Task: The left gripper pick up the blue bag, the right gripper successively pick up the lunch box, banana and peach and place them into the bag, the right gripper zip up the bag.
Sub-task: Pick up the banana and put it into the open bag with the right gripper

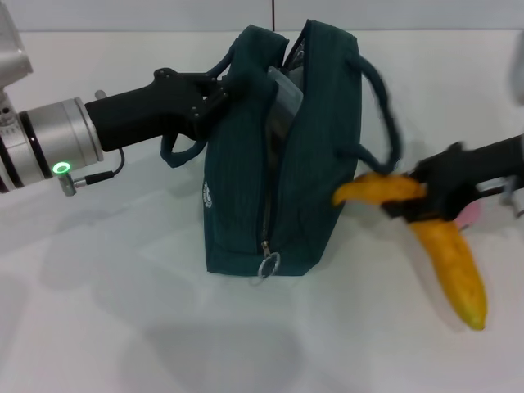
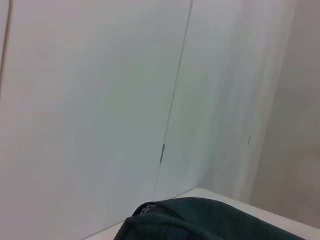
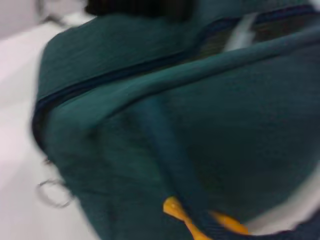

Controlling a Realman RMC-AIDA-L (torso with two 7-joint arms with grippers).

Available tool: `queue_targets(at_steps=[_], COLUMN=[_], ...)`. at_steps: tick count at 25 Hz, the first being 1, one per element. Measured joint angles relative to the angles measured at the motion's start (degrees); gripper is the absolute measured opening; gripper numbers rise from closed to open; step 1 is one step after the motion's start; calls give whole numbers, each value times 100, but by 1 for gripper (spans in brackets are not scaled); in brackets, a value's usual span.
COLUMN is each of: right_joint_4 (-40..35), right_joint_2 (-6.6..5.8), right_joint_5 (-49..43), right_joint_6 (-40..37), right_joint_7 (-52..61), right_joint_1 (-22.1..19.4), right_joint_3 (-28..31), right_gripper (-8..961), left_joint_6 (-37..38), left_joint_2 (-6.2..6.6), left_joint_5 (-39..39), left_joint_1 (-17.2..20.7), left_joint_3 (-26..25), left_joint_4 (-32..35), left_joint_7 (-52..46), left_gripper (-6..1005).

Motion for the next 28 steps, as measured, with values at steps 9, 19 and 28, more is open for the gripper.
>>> queue_targets(at_steps=[9,19,28], right_joint_4=[151,1098,2715], right_joint_2=[16,29,52], right_joint_5=[399,2830,5854], right_joint_6=[442,1409,-77], right_joint_7=[30,-1240,-3359], right_joint_1=[-550,-643,-139], right_joint_3=[1572,1786,1672], right_gripper=[467,466,467], left_joint_6=[9,191,657], left_joint_2=[0,0,-1], left_joint_5=[-26,-89,-242], left_joint_1=[1,-10,27], left_joint_3=[0,0,0], left_joint_4=[3,11,13], left_joint_7=[17,43,129], left_gripper=[44,45,45])
